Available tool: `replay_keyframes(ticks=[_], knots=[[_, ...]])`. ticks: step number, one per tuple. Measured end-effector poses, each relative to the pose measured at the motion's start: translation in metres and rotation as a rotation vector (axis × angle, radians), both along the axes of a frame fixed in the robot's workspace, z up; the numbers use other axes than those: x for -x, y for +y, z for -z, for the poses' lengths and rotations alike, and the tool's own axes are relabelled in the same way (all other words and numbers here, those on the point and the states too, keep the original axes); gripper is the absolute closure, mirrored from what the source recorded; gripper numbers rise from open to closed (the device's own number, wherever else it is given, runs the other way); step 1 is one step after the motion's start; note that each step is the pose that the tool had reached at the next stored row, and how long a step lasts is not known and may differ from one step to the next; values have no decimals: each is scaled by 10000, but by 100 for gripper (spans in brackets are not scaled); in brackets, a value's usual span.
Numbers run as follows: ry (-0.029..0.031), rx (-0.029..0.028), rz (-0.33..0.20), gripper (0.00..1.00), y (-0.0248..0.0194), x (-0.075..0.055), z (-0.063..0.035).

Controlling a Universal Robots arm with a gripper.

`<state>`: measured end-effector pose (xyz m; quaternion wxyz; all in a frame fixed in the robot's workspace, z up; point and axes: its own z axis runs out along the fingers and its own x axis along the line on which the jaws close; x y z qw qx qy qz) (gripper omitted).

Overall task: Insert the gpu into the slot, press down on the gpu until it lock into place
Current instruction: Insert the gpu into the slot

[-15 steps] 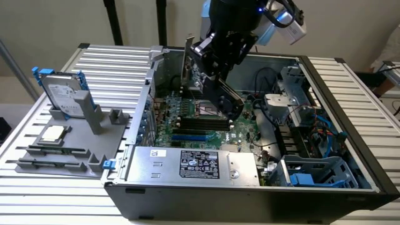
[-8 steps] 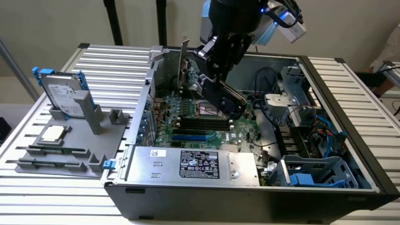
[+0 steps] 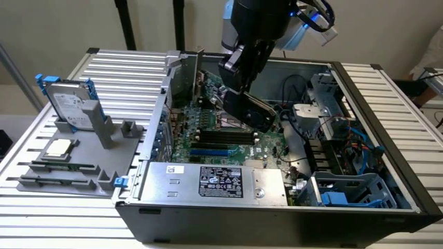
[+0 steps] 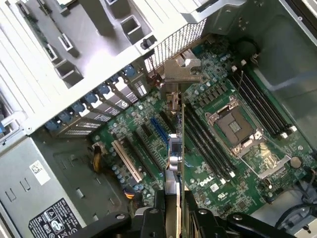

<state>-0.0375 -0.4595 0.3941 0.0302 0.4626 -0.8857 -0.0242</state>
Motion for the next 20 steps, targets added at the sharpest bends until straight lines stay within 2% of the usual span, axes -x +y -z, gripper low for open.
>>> replay_keyframes(ticks=[7,9,13,20], knots=[[-48,-1,-1280,74,0,0,46],[-57,-22,-1636,74,0,0,62],[-84,-115,-2301,74,0,0,88],[-132,-334,-3438,74,0,0,132]])
